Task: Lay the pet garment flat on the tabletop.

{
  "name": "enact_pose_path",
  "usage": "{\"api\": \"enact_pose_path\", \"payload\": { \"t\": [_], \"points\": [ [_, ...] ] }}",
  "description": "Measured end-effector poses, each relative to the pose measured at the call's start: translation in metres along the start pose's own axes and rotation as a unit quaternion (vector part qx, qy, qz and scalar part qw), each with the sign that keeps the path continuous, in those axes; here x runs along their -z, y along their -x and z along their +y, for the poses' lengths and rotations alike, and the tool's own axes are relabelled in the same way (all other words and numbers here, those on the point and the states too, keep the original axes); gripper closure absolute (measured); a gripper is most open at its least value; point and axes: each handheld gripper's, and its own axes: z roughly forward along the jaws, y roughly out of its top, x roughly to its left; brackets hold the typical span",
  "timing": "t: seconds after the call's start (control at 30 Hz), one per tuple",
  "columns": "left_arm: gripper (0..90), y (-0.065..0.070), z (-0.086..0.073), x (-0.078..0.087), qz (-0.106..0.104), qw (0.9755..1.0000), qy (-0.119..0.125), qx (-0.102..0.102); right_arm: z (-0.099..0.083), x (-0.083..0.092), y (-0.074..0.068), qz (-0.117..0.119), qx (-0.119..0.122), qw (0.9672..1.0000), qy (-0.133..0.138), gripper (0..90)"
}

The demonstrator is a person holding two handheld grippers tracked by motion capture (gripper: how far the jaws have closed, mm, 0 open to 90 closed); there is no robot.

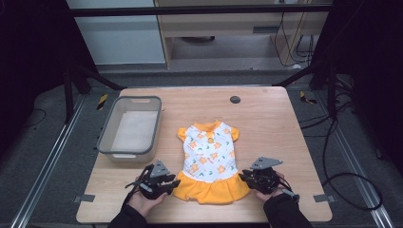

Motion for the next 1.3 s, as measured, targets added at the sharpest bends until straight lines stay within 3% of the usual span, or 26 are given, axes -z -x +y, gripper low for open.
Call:
{"api": "enact_pose_path", "payload": {
  "t": [0.03, 0.13, 0.27, 0.4, 0.6, 0.67, 0.77, 0.87, 1.03, 1.3],
  "points": [
    [64.8, -0.002, 0.002, 0.002, 0.007, 1.0000, 0.007, -0.001, 0.004, 0.003, 0.002, -0.002, -0.001, 0.9999, 0.016, 75.0],
    [63.6, -0.009, 0.010, 0.003, 0.022, 0.9995, 0.023, -0.006, 0.008, 0.005, 0.005, -0.005, -0.002, 0.9995, 0.031, 76.1],
    [68.0, -0.015, 0.025, 0.000, 0.036, 0.9984, 0.042, -0.013, 0.019, 0.003, 0.010, -0.005, -0.010, 0.9987, 0.050, 80.7],
    [76.0, -0.020, 0.044, -0.012, 0.027, 0.9984, 0.050, -0.003, 0.032, -0.010, 0.015, 0.001, -0.017, 0.9982, 0.058, 86.4],
    [77.0, -0.018, 0.065, -0.046, 0.012, 0.9987, 0.049, -0.011, 0.046, -0.036, 0.017, 0.017, -0.031, 0.9972, 0.066, 88.4],
    [76.8, -0.019, 0.066, -0.058, 0.007, 0.9993, 0.033, -0.013, 0.049, -0.050, 0.014, 0.015, -0.029, 0.9978, 0.058, 87.3],
    [76.9, -0.020, 0.058, -0.074, 0.006, 0.9999, -0.002, -0.012, 0.048, -0.057, 0.013, 0.009, -0.023, 0.9985, 0.048, 86.7],
    [77.2, -0.021, 0.051, -0.079, 0.008, 0.9997, -0.020, -0.007, 0.044, -0.063, 0.012, 0.004, -0.018, 0.9993, 0.033, 86.0],
    [77.7, -0.020, 0.048, -0.079, 0.010, 0.9997, -0.024, 0.001, 0.038, -0.068, 0.013, -0.002, -0.016, 0.9998, 0.008, 86.2],
    [77.4, -0.019, 0.048, -0.082, 0.012, 0.9998, -0.017, 0.000, 0.038, -0.071, 0.018, -0.009, -0.015, 0.9998, 0.012, 87.0]
  ]
}}
